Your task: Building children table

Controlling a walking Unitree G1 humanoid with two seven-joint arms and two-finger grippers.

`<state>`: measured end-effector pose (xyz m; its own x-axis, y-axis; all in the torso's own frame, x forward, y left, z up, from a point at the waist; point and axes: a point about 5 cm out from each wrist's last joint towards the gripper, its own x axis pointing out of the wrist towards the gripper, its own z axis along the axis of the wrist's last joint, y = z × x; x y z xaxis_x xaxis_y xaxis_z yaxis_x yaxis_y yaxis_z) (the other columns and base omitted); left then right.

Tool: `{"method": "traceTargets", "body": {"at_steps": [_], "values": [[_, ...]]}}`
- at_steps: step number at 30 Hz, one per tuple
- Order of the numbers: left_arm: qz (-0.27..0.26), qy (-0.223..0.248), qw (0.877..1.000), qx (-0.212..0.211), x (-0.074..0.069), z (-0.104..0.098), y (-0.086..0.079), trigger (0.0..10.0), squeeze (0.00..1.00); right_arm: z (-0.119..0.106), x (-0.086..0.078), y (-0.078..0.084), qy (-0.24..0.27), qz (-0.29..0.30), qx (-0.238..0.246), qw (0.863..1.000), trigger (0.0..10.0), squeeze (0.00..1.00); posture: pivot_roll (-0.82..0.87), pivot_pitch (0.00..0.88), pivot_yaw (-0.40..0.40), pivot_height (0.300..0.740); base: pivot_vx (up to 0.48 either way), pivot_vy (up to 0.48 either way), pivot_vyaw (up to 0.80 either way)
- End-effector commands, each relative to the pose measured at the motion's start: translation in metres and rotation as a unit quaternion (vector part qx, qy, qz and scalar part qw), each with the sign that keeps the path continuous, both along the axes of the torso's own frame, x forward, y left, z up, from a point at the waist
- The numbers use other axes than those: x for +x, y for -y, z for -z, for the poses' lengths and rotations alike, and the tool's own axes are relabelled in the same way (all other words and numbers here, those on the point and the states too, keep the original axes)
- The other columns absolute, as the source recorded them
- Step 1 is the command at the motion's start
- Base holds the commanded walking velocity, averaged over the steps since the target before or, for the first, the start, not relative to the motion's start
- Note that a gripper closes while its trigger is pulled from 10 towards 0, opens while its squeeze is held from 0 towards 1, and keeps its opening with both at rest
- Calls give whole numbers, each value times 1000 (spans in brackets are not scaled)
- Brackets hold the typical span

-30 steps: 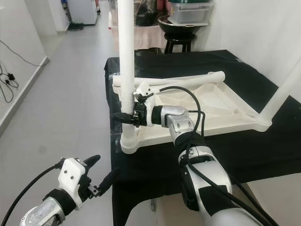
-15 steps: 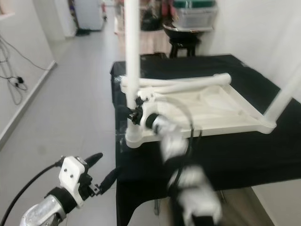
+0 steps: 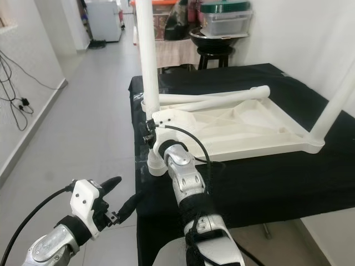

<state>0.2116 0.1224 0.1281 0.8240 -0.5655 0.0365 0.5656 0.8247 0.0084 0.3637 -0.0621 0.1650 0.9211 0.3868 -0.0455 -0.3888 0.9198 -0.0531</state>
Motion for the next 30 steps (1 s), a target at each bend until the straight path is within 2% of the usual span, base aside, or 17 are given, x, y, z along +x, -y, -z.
{"method": "traceTargets", "body": {"at_steps": [1, 3, 4, 5, 6, 7, 8, 9, 10, 11, 15, 16, 23, 27, 28, 29, 30], "values": [[-7, -12, 1000, 0, 2, 4, -2, 10000, 0, 5, 3, 1, -23, -49, 6, 999, 10000, 1000, 33, 0, 28, 740, 0, 0, 0], [-7, -12, 1000, 0, 2, 4, -2, 10000, 0, 5, 3, 1, -23, -49, 6, 999, 10000, 1000, 33, 0, 28, 740, 0, 0, 0], [-6, -12, 1000, 0, 3, 4, -2, 10000, 0, -7, 5, -5, -9, -144, 21, 989, 10000, 1000, 33, 0, 28, 740, 0, 0, 0], [-6, -12, 1000, 0, 3, 4, -2, 10000, 0, -7, 5, -5, -9, -144, 21, 989, 10000, 1000, 33, 0, 28, 740, 0, 0, 0], [-4, -13, 1000, 0, 4, 5, -2, 10000, 0, -20, 5, -8, -2, -254, 26, 967, 10000, 1000, 34, 0, 26, 740, 0, 0, 0], [-2, -13, 1000, 2, 5, 5, -1, 10000, 0, -29, 2, -8, 16, -347, 0, 938, 10000, 0, 37, 0, 22, 740, 0, 0, 0], [-2, -13, 1000, 2, 5, 5, -1, 10000, 0, -29, 2, -8, 16, -347, 0, 938, 10000, 0, 37, 0, 22, 740, 0, 0, 0], [-2, -13, 1000, 3, 6, 5, -1, 10000, 0, -32, 0, -7, 23, -396, -23, 918, 10000, 0, 37, 0, 22, 740, 0, 0, 0], [-2, -13, 1000, 3, 6, 5, -1, 10000, 0, -32, 0, -7, 23, -396, -23, 918, 10000, 0, 37, 0, 22, 740, 0, 0, 0], [-2, -14, 1000, 5, 6, 6, 0, 10000, 0, -40, 5, -5, 14, -419, -25, 907, 10000, 0, 42, 0, 18, 740, 0, 0, 0], [-3, -14, 1000, 5, 6, 6, 0, 10000, 0, -43, 10, -5, 4, -410, -17, 912, 10000, 0, 47, 0, 17, 740, 0, 0, 0], [-4, -14, 1000, 5, 6, 6, 0, 10000, 0, -43, 12, -4, -1, -397, -9, 918, 0, 0, 50, 0, 14, 740, 0, 0, 0], [-4, -14, 1000, 5, 5, 6, 0, 10000, 0, -41, 14, -2, -7, -371, 3, 929, 0, 0, 47, 0, 13, 740, 0, 0, 0], [-2, -14, 1000, 4, 5, 5, 1, 10000, 0, -33, 17, 7, -9, -317, 4, 948, 0, 0, 44, 0, 9, 740, 0, 0, 0], [-2, -13, 1000, 3, 4, 4, 2, 10000, 0, -24, 19, 12, -16, -262, 4, 965, 0, 0, 42, 0, 7, 740, 0, 0, 0], [-2, -12, 1000, 2, 4, 4, 2, 10000, 0, -11, 20, 18, -28, -162, 22, 986, 0, 0, 36, 4, -1, 740, 0, 0, 0], [-2, -12, 1000, 1, 3, 3, 2, 10000, 0, 3, 16, 23, -48, -79, 45, 995, 0, 0, 36, 6, -5, 740, 0, 0, 0]]}}
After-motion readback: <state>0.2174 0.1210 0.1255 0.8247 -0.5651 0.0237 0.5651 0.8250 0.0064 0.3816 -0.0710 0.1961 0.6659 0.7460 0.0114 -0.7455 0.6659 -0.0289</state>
